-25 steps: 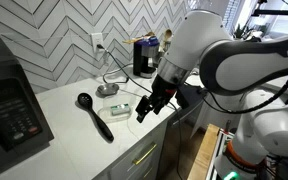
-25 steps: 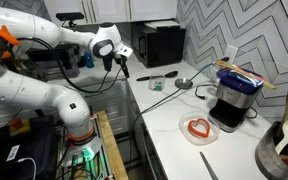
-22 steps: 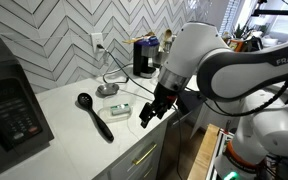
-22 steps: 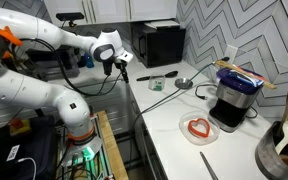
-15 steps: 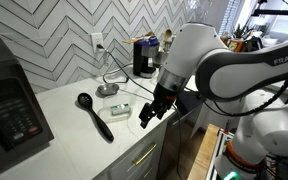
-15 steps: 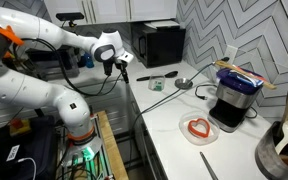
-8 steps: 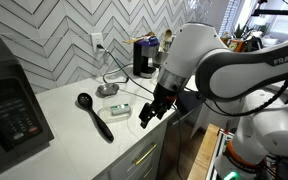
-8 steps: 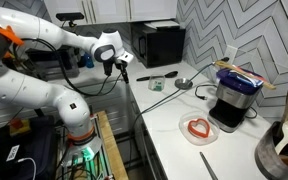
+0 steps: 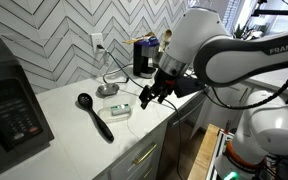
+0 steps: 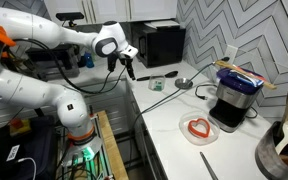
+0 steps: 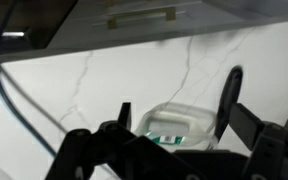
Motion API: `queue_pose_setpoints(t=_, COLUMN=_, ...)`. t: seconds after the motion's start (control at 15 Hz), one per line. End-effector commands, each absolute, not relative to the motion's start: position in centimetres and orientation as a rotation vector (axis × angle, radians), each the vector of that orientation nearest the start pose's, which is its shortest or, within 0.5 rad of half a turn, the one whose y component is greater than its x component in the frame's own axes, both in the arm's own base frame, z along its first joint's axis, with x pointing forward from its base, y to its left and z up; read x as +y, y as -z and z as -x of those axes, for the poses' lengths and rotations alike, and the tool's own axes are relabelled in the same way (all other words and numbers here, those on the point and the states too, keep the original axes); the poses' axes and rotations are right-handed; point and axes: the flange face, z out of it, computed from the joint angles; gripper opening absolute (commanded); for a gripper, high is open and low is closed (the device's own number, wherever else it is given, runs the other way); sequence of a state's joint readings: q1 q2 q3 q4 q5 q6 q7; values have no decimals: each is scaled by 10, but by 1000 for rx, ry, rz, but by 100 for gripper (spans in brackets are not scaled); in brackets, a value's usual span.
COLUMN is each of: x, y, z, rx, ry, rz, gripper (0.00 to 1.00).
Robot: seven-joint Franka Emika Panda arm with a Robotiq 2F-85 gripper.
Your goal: Remove the cookie cutter from the clear bowl on the right and put it on the counter.
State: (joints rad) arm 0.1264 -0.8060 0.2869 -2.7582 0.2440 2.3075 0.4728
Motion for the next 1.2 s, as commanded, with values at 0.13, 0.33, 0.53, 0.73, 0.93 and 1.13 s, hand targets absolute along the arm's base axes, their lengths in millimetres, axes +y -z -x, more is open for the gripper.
queue_pose_setpoints(t=0.13, x=17, y=-509, z=-277, rx=782, ry=626, rz=2986, gripper=100)
queue_pose_setpoints(t=0.33, x=-50, y=-538, z=-263, rx=901, ry=602, rz=2961, gripper=100)
queue_pose_setpoints(t=0.53, x=-63, y=-536, z=-262, rx=950, ry=590, rz=2897, gripper=100)
queue_pose_setpoints(t=0.73, x=-86, y=-538, z=-250, rx=977, ry=591, rz=2844, gripper=100)
queue_pose_setpoints(t=0.93, x=-85, y=-537, z=-250, rx=975, ry=590, rz=2847, gripper=100)
queue_pose_setpoints(t=1.13, x=-126, y=-547, z=-250, rx=740, ry=553, rz=2882, gripper=100)
